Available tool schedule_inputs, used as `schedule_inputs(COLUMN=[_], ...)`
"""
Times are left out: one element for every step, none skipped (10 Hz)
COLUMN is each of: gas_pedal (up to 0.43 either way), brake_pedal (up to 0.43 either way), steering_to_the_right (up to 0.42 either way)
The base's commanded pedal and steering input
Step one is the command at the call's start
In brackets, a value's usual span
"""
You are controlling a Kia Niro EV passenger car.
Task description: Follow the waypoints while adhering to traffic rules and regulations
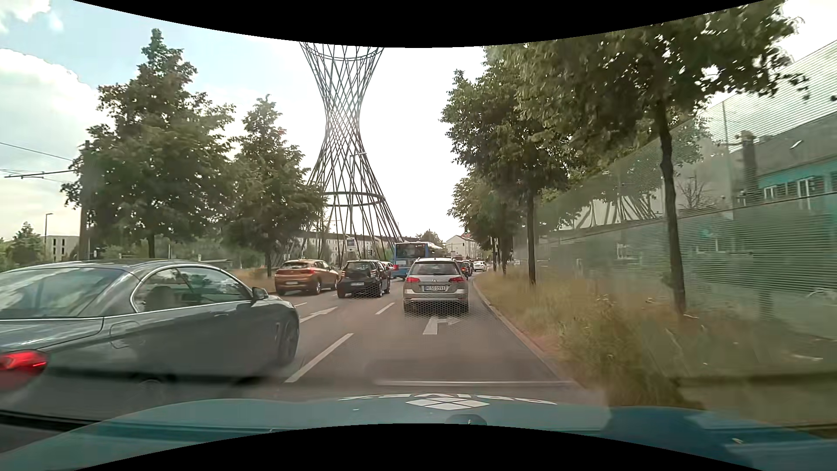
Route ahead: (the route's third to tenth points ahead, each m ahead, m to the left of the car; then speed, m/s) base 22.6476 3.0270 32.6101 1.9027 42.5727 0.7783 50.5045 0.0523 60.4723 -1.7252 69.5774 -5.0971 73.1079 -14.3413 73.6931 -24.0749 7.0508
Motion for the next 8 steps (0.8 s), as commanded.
schedule_inputs(gas_pedal=[0.150, 0.150, 0.150, 0.150, 0.150, 0.150, 0.150, 0.150], brake_pedal=[0.000, 0.000, 0.000, 0.000, 0.000, 0.000, 0.000, 0.000], steering_to_the_right=[0.014, 0.014, 0.014, 0.014, 0.015, 0.015, 0.014, 0.015])
